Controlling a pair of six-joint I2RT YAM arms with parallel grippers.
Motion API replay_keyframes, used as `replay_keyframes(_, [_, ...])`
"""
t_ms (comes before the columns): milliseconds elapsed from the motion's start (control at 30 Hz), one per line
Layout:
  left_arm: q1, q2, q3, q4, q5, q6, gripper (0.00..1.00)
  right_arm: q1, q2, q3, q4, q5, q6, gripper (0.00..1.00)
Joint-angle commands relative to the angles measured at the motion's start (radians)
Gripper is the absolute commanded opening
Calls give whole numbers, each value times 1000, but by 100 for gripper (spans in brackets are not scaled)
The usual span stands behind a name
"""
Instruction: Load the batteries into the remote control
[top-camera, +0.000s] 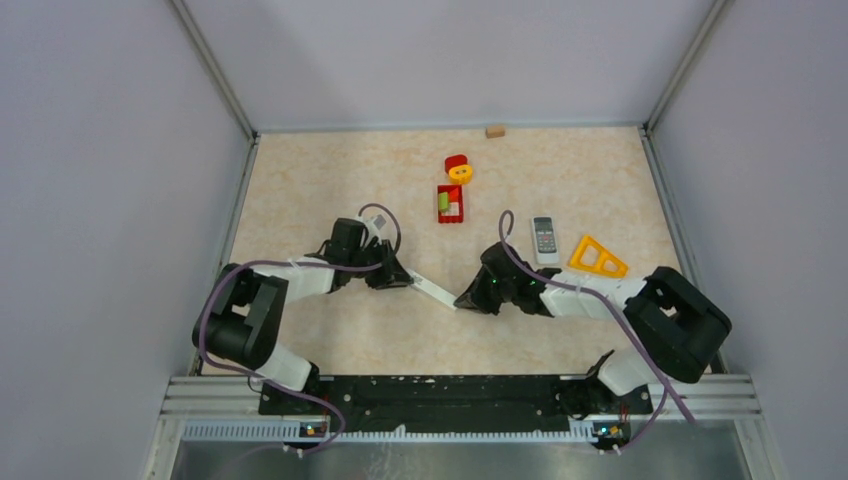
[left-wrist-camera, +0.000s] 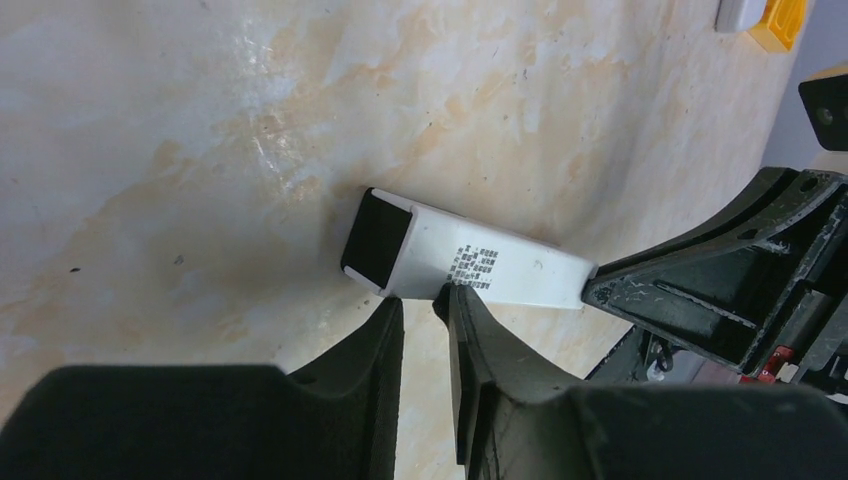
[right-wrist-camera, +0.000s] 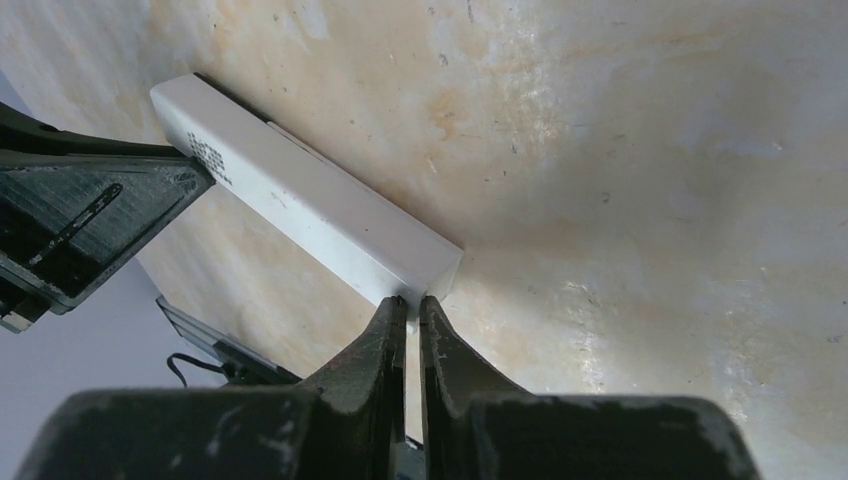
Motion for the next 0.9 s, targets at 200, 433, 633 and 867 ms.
replay_keyframes(200, [-8, 71, -43, -34, -108, -4, 12, 2, 107, 122, -102, 55, -13, 4])
replay_keyframes(433, [-8, -34, 36, -125, -160, -8, 32, 3, 44, 140, -69, 64, -113, 24])
replay_keyframes(633, [-8, -128, 154, -237, -266, 27, 80, -5, -48, 157, -139, 115, -198, 35])
replay_keyframes(867, [-6, -87, 177, -223, -218, 67, 83, -7, -78, 132, -129, 84, -207, 40])
